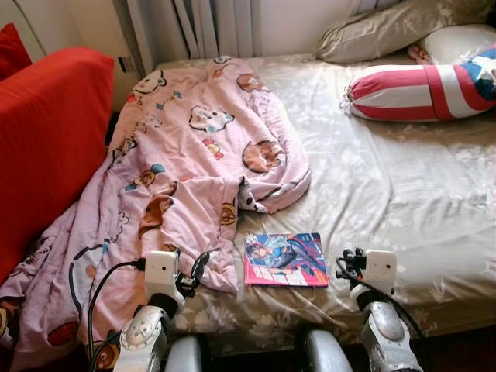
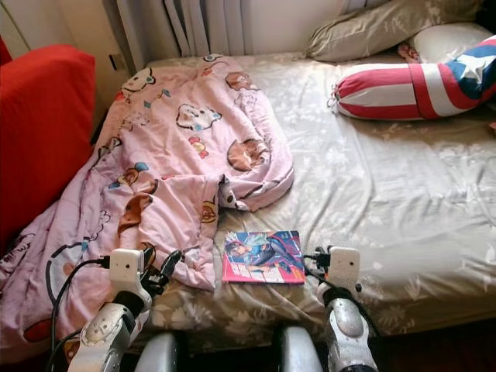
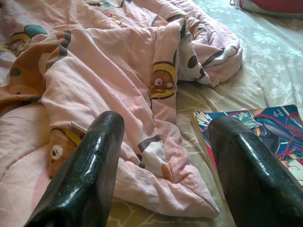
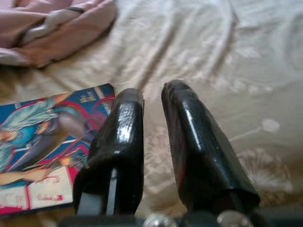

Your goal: Clean up the room

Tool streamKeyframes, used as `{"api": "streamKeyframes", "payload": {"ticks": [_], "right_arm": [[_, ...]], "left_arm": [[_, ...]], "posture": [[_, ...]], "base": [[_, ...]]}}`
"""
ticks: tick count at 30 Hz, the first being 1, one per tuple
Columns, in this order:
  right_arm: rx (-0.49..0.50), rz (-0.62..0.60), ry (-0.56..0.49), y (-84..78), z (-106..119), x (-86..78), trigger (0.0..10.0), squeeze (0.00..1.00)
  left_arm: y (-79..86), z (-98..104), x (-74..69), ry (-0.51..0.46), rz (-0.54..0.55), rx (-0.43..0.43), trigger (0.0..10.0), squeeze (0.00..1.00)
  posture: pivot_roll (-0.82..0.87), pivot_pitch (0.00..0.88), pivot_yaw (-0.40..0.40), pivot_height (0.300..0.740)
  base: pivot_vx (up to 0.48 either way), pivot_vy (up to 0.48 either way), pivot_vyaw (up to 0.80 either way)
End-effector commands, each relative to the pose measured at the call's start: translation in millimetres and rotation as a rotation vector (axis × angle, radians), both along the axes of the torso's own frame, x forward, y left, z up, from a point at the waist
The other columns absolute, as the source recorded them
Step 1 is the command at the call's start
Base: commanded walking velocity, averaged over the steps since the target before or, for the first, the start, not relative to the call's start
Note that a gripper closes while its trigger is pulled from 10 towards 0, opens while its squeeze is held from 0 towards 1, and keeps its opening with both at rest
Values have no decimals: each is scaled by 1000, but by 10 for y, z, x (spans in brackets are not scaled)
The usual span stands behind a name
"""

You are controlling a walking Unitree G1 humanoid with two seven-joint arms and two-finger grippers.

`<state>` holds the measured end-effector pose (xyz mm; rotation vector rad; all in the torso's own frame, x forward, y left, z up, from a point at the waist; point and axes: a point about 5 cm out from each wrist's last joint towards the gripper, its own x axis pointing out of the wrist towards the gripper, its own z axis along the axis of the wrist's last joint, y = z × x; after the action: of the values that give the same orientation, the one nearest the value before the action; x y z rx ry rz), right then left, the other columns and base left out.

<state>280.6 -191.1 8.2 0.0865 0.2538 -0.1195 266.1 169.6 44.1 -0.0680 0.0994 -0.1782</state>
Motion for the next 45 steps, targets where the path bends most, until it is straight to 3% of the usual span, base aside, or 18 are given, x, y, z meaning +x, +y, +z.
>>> {"api": "streamKeyframes", "payload": {"ticks": [1,4,8,13,20,21,27,33,35,45], "right_arm": [[8,2,27,33,-29,8,10000,0],[-6,21,64,64,-39,47,10000,0],[26,-15,3,36,26,80,10000,0],[42,-38,12,42,40,122,10000,0],[125,-45,34,136,38,184,10000,0],[157,-53,38,135,38,194,10000,1000],[322,-144,84,76,-19,185,10000,1000],[320,-126,86,95,-28,178,10000,1000],[362,-98,62,112,0,204,10000,1000],[384,-74,-26,60,131,294,10000,1000]], "left_arm": [[34,-9,5,15,7,-1,10000,0],[37,-2,17,16,7,1,10000,0],[37,23,30,11,6,4,10000,0],[56,28,5,12,1,13,10000,0],[219,52,-113,23,7,49,10000,0],[237,50,-131,26,7,54,10000,0],[224,83,-174,27,-7,66,10000,0],[238,103,-242,27,-12,71,10000,0],[234,92,-281,41,-14,71,10000,0],[234,82,-357,66,-13,70,10000,0]], "posture": [[48,116,46,597],[57,122,55,592],[64,135,65,577],[91,140,79,577],[143,156,115,577],[146,163,125,577],[183,199,137,577],[189,231,146,577],[198,246,148,577],[202,280,148,577]], "base": [[0,0,0],[0,0,0],[0,0,0],[0,0,0],[0,0,0],[0,0,0],[0,0,0],[0,0,0],[0,0,0],[0,0,0]]}}
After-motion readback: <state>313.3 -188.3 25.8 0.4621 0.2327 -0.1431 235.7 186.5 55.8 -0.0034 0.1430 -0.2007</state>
